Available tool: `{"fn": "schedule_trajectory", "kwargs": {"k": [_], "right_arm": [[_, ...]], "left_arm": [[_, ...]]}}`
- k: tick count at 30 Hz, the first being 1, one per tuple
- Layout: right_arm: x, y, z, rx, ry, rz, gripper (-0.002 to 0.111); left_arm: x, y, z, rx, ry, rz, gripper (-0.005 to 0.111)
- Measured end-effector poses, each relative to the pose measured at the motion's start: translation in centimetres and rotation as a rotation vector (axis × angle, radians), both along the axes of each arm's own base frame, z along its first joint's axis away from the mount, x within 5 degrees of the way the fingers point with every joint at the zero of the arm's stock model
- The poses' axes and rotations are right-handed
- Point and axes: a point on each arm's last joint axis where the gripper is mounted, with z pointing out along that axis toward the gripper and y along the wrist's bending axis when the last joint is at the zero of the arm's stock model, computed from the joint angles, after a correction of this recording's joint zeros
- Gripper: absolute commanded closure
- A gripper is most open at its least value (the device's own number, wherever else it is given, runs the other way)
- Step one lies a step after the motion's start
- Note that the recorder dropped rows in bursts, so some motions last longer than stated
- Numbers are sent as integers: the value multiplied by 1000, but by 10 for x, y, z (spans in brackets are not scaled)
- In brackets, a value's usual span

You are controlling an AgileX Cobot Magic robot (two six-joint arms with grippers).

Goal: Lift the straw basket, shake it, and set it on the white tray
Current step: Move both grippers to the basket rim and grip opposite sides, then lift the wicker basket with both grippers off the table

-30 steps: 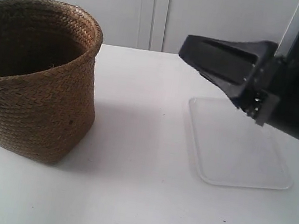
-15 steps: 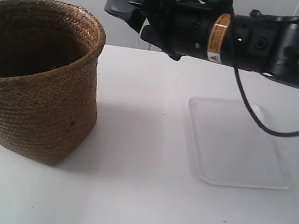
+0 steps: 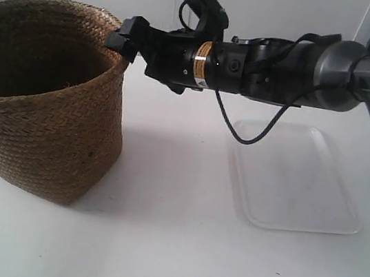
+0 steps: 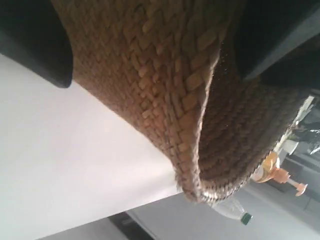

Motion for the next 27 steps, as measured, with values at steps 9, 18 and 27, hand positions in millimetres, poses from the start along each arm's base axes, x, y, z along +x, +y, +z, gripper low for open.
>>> {"fn": "schedule_trajectory", "kwargs": {"k": [9, 18, 27], "right_arm": [[-4, 19, 2, -28, -46, 81, 107], [-11, 14, 4, -171, -120, 172, 108], [-57, -27, 47, -291, -257, 173, 108]], "left_arm": [[0, -5, 0, -38, -6, -39, 107], [-31, -30, 2, -260, -213, -121, 107], [-143, -76, -6, -401, -609, -312, 107]]}}
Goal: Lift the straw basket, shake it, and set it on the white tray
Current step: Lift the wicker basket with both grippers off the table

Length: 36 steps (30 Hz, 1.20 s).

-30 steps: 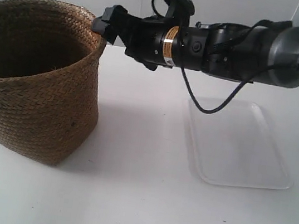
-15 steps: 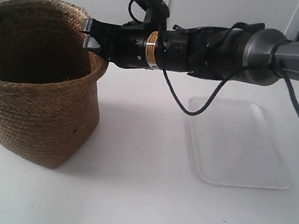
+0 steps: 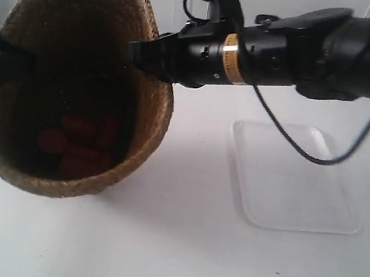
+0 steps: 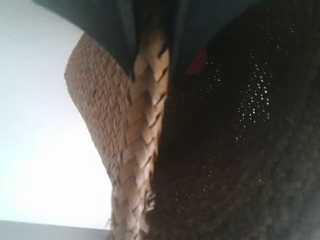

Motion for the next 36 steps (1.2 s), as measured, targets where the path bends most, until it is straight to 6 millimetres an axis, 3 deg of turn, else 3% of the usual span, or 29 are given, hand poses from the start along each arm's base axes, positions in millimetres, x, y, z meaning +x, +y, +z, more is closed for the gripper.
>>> {"fn": "schedule_trajectory", "kwargs": {"k": [5, 6, 9, 12, 14, 16, 18, 20, 21, 23, 25, 27, 28, 30, 34, 36], "right_arm": [[-65, -39, 48, 49, -126, -6, 108], [-78, -46, 49, 48, -137, -12, 108], [-112, -63, 29, 7, -149, -74, 108], [-118, -75, -15, -125, -119, -212, 108], [-121, -79, -12, -130, -148, -251, 108], [-133, -80, 10, -58, -198, -208, 108], [-150, -89, 46, 51, -286, -183, 108], [-174, -106, 72, 149, -369, -168, 108], [-184, -114, 74, 163, -398, -156, 108], [-194, -123, 55, 141, -394, -162, 108], [-191, -129, 12, 43, -314, -228, 108], [-186, -134, -23, -43, -231, -297, 108], [-186, -134, -29, -55, -217, -305, 108], [-188, -134, -16, -4, -232, -301, 108], [-199, -136, 34, 146, -345, -241, 108], [-205, -140, 48, 177, -395, -224, 108]], "left_arm": [[-66, 10, -17, -102, -165, -34, 107], [-75, 13, -19, -120, -193, -41, 107], [-88, 22, -44, -142, -199, -13, 107], [-90, 26, -71, -103, -153, 9, 107], [-90, 23, -59, -101, -184, -17, 107], [-92, 18, -31, -117, -230, -76, 107], [-95, 15, -3, -141, -284, -125, 107], [-99, 15, 12, -165, -318, -149, 107], [-100, 14, 10, -165, -307, -159, 107], [-97, 13, -10, -153, -250, -146, 107], [-90, 10, -46, -117, -130, -120, 107], [-86, 6, -66, -84, -37, -118, 107], [-86, 4, -65, -78, -32, -130, 107], [-85, -1, -44, -91, -68, -180, 107], [-91, -6, 11, -131, -209, -258, 107], [-93, -5, 19, -134, -248, -267, 107]]}}
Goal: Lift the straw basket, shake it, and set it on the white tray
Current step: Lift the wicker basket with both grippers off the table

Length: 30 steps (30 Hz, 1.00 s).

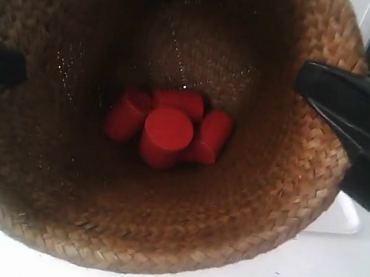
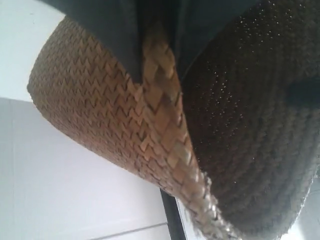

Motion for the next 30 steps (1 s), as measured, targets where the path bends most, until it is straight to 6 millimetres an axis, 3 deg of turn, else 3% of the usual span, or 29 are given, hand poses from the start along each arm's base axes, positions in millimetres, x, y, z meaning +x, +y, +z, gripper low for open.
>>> {"fn": "schedule_trajectory", "kwargs": {"k": [2, 5, 7, 9, 12, 14, 16, 19, 21, 23, 28, 30], "right_arm": [[2, 1, -14, -37, 24, -9, 108], [14, 7, -56, -150, 143, -61, 108], [20, 13, -65, -183, 187, -64, 108], [20, 17, -50, -149, 165, -31, 108], [14, 20, -2, -47, 57, 48, 108], [9, 16, 12, -24, 1, 55, 108], [10, 15, -1, -56, 18, 35, 108], [28, 18, -55, -199, 152, -72, 108], [36, 22, -78, -264, 226, -112, 108], [38, 26, -69, -240, 218, -94, 108], [20, 24, -5, -57, 76, 26, 108], [13, 17, -1, -46, 38, 27, 108]], "left_arm": [[2, 1, -16, 8, 26, 24, 107], [7, 3, -64, 57, 136, 89, 107], [8, 4, -78, 76, 184, 101, 107], [6, 2, -68, 64, 175, 77, 107], [2, 1, -23, 12, 60, 32, 107], [-1, 4, -4, -9, -11, 30, 107], [-2, 6, -11, -2, -9, 38, 107], [6, 5, -58, 67, 95, 86, 107], [9, 5, -77, 97, 144, 108, 107], [10, 3, -68, 89, 131, 100, 107], [1, 1, -3, 42, -2, 7, 107], [-2, 4, 3, 26, -36, 12, 107]]}}
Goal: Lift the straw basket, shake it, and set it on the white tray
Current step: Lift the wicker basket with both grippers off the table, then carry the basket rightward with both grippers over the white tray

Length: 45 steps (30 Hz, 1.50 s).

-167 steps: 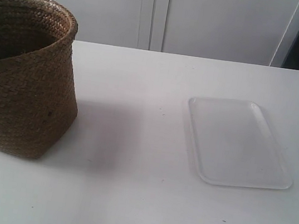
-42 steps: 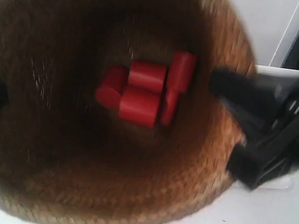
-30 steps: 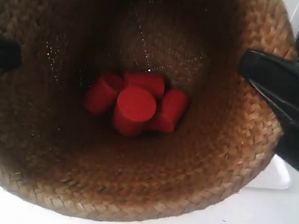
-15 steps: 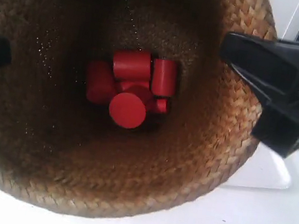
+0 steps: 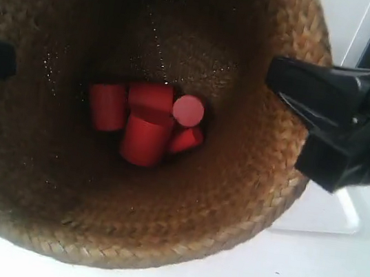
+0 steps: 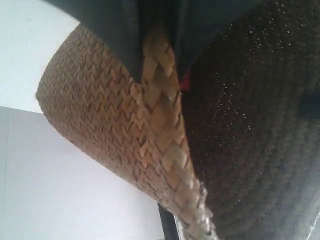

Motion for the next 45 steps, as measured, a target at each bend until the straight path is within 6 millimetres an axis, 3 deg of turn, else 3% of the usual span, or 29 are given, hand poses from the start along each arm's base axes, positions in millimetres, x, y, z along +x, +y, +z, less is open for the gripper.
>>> {"fn": "schedule_trajectory", "kwargs": {"k": [2, 3, 5, 6, 7, 8, 10, 11, 12, 14, 15, 16, 18, 19, 20, 22, 25, 27, 28, 30, 31, 33, 34, 35, 36, 37, 39, 42, 45], "right_arm": [[2, -3, -20, -42, 33, -37, 108], [7, -3, -53, -127, 107, -82, 108], [12, 0, -66, -157, 159, -96, 108], [7, 2, -37, -73, 107, -38, 108], [3, 2, -22, -32, 72, -11, 108], [-9, -5, 14, 59, -29, 30, 108], [-19, -15, 23, 82, -87, 36, 108], [-16, -15, 10, 54, -63, 17, 108], [-4, -9, -25, -42, 28, -37, 108], [12, -1, -62, -145, 147, -100, 108], [13, 5, -60, -133, 171, -69, 108], [12, 10, -42, -90, 148, -19, 108], [0, 8, 16, 47, 14, 61, 108], [-6, 2, 32, 82, -44, 65, 108], [-11, -3, 36, 86, -76, 61, 108], [-4, -1, 11, 27, -27, 21, 108], [14, 6, -42, -115, 108, -70, 108], [19, 10, -57, -151, 163, -77, 108], [19, 12, -54, -137, 166, -66, 108], [13, 13, -28, -63, 116, -11, 108], [3, 7, 4, 18, 31, 32, 108], [-10, -6, 19, 61, -48, 36, 108], [-9, -7, 9, 37, -35, 20, 108], [1, -3, -27, -55, 48, -31, 108], [7, -1, -47, -106, 107, -70, 108], [14, 3, -70, -161, 188, -94, 108], [14, 12, -51, -106, 178, -26, 108], [-10, 1, 29, 91, -27, 85, 108], [-19, -11, 48, 146, -94, 66, 108]], "left_arm": [[4, 0, -23, 19, 39, 30, 107], [8, 0, -55, 50, 118, 66, 107], [12, -2, -69, 80, 169, 72, 107], [9, -5, -42, 60, 138, 24, 107], [7, -6, -23, 49, 103, -3, 107], [-1, -2, 13, 17, -3, -25, 107], [-10, 5, 26, -2, -65, -29, 107], [-8, 4, 16, 7, -38, -22, 107], [-1, 1, -19, 41, 55, 5, 107], [9, -3, -57, 81, 177, 45, 107], [9, -5, -56, 94, 203, 29, 107], [8, -7, -41, 99, 190, 1, 107], [2, -6, 9, 55, 82, -32, 107], [-2, -2, 27, 31, 22, -32, 107], [-4, 1, 33, 16, -10, -25, 107], [2, -2, 3, 44, 64, -6, 107], [11, -6, -49, 106, 210, 32, 107], [11, -7, -60, 132, 263, 30, 107], [10, -8, -55, 135, 265, 20, 107], [6, -7, -30, 123, 225, -13, 107], [-3, -1, 9, 93, 119, -31, 107], [-16, 10, 36, 42, 3, -28, 107], [-17, 11, 30, 40, 9, -25, 107], [-10, 8, -5, 75, 85, -2, 107], [-6, 6, -22, 89, 126, 11, 107], [-1, 3, -54, 123, 223, 33, 107], [-2, 2, -44, 129, 250, 18, 107], [-13, 10, 32, 64, 70, -2, 107], [-16, 12, 51, 21, 41, 3, 107]]}}
